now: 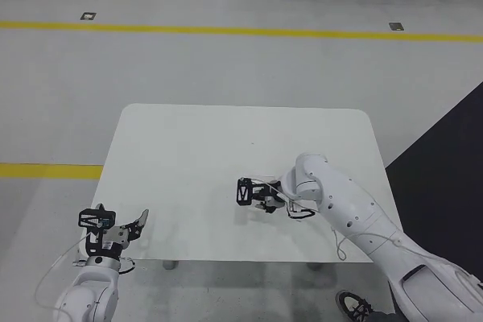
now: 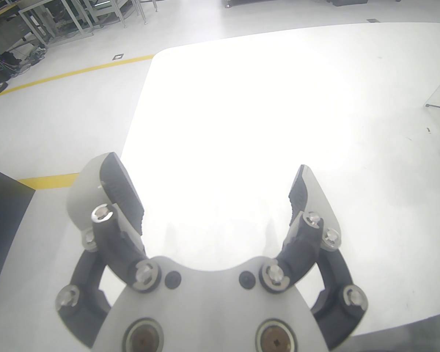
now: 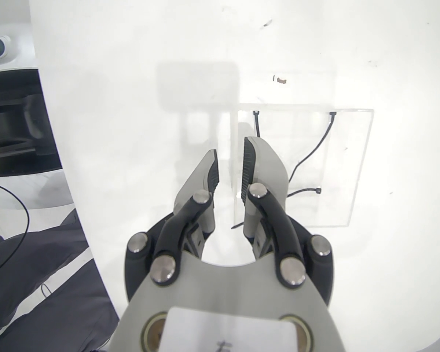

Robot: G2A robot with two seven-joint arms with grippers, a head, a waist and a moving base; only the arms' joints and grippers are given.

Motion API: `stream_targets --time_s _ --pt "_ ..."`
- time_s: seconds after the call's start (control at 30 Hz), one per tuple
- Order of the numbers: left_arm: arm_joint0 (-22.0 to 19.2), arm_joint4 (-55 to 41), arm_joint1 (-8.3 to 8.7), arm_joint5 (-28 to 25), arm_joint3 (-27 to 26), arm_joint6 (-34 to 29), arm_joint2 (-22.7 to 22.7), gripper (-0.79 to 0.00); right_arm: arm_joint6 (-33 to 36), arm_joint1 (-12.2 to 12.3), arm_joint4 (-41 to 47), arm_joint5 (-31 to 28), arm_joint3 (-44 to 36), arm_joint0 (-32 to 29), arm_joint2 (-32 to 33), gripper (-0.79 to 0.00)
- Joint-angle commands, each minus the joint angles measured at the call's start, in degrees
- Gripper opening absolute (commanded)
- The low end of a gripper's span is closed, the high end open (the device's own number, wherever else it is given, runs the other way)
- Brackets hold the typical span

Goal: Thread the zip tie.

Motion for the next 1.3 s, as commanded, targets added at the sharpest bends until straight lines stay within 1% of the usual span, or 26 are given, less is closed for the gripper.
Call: stream_targets --time_s 0.0,0.17,0.23,0.27,0.6,0.63,0.7,0.8,0.87,0.93,0.97,1.0,1.03,1.07,1.1,1.13,1.17,1.2,1.27 --pt "0.0 0.0 0.0 0.0 0.0 0.0 0.0 0.0 -0.46 0.68 0.87 -0.46 -2.09 -0.67 0.71 -0.634" --pt "0.0 0.0 0.0 0.0 0.0 0.0 0.0 0.0 1.07 3.45 1.2 1.06 -10.92 -2.94 3.93 -0.65" --pt "0.0 0.0 0.0 0.0 0.0 0.0 0.0 0.0 1.69 4.17 2.17 1.69 -12.44 -3.63 4.93 -0.314" --pt "0.0 0.0 0.0 0.0 0.0 0.0 0.0 0.0 1.69 4.17 2.17 1.69 -12.44 -3.63 4.93 -0.08" --pt "0.0 0.0 0.0 0.0 0.0 0.0 0.0 0.0 1.69 4.17 2.17 1.69 -12.44 -3.63 4.93 -0.08" --pt "0.0 0.0 0.0 0.0 0.0 0.0 0.0 0.0 1.26 4.16 2.39 1.72 -12.51 -3.82 4.93 0.0" --pt "0.0 0.0 0.0 0.0 0.0 0.0 0.0 0.0 -1.13 4.42 4.61 0.08 -11.64 -3.58 6.36 0.0" --pt "0.0 0.0 0.0 0.0 0.0 0.0 0.0 0.0 -2.54 5.18 10.95 -2.55 -8.15 -1.73 7.97 0.0" --pt "0.0 0.0 0.0 0.0 0.0 0.0 0.0 0.0 -3.88 5.91 15.68 -3.9 -4.06 1.07 5.07 0.0" --pt "0.0 0.0 0.0 0.0 0.0 0.0 0.0 0.0 -4.79 6.73 19.55 -4.82 0.48 5.23 0.01 0.0" --pt "0.0 0.0 0.0 0.0 0.0 0.0 0.0 0.0 -4.61 7.04 20.26 -4.64 1.83 7.59 -3.54 -0.132" --pt "0.0 0.0 0.0 0.0 0.0 0.0 0.0 0.0 -5.02 7.25 22.18 -5.05 3.09 9.8 -7.24 -0.132" --pt "0.0 0.0 0.0 0.0 0.0 0.0 0.0 0.0 -5.6 7.41 24.36 -5.63 4.5 12.24 -10.73 -0.157" --pt "0.0 0.0 0.0 0.0 0.0 0.0 0.0 0.0 -6.44 7.48 26.82 -6.47 5.9 14.44 -14.2 -0.259" --pt "0.0 0.0 0.0 0.0 0.0 0.0 0.0 0.0 -7.34 7.48 29.31 -7.37 7.44 16.54 -17.61 -0.308" --pt "0.0 0.0 0.0 0.0 0.0 0.0 0.0 0.0 -7.78 7.4 31.24 -7.81 8.91 18.7 -20.81 -0.268" --pt "0.0 0.0 0.0 0.0 0.0 0.0 0.0 0.0 -7.59 7.23 32.89 -7.61 10.12 20.82 -23.61 -0.046" --pt "0.0 0.0 0.0 0.0 0.0 0.0 0.0 0.0 -7.34 7.09 34.04 -7.36 10.79 22.06 -25.03 0.0" --pt "0.0 0.0 0.0 0.0 0.0 0.0 0.0 0.0 -7.34 7.09 34.04 -7.36 10.79 22.06 -25.03 0.0"
